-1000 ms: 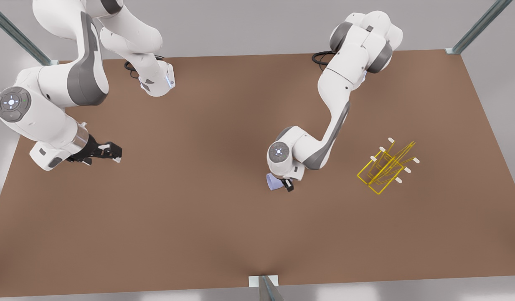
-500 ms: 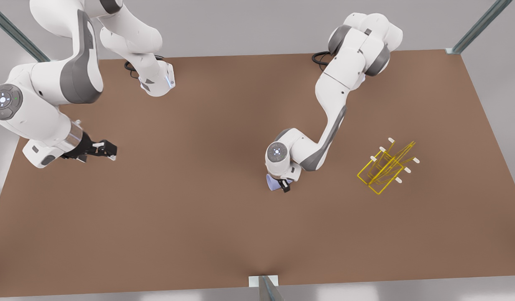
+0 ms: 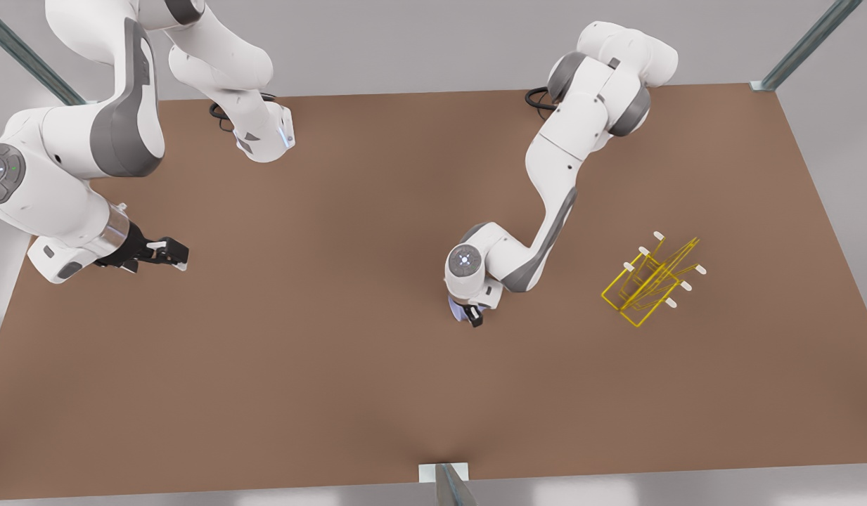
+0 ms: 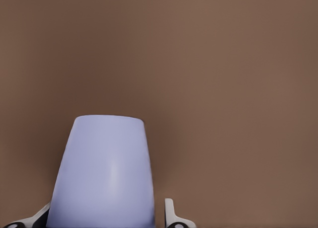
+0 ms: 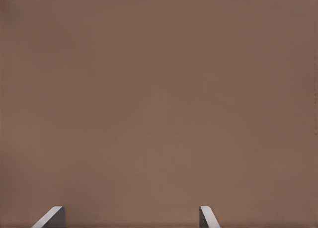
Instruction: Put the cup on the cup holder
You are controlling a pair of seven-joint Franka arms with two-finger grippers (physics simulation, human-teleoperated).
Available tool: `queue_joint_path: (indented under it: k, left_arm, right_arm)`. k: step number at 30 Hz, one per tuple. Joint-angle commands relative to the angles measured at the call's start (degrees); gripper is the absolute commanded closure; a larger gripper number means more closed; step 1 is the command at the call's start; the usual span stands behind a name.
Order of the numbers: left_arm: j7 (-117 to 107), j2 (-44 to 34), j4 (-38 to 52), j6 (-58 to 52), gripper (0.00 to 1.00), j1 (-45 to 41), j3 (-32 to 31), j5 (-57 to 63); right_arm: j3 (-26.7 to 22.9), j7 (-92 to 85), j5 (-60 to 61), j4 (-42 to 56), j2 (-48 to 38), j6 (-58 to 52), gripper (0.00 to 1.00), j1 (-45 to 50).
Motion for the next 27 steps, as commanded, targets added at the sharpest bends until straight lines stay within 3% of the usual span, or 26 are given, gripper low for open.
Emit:
queue_joint_path:
  k: [1,2,3,7,11,18,27]
  left_arm:
    - [1.4,0.1,0.1,1.2,0.00,0.0,0.0,-0.1]
    - [1.4,-0.1,0.1,1.2,0.19,0.1,-0.1,-0.2]
    - [1.4,-0.1,0.1,1.2,0.28,0.2,-0.1,-0.2]
    - [3.3,-1.7,0.1,0.1,0.24,0.1,-0.8,-0.1]
    - [5.1,-6.1,0.8,-10.8,0.22,-0.6,-2.0,1.8]
    - [4.4,-6.8,1.5,-36.3,0.22,-5.4,-1.8,17.8]
    - [3.4,-7.0,0.0,-69.8,0.22,-4.2,-0.4,34.1]
  right_arm:
    - [0.0,0.0,0.0,0.0,-0.1,0.2,0.00,0.0]
    - [0.0,0.0,0.0,0.0,0.0,0.4,0.00,0.0]
    - [0.0,0.0,0.0,0.0,0.1,0.4,0.00,0.0]
    - [0.0,-0.1,0.0,0.0,0.3,0.6,0.00,-0.5]
    - [0.0,-0.1,-0.1,0.0,0.4,0.7,0.00,-0.5]
    - [0.0,-0.1,0.0,0.0,0.4,0.7,0.00,-1.1]
    - [0.1,0.1,-0.1,0.0,0.4,0.8,0.00,-0.7]
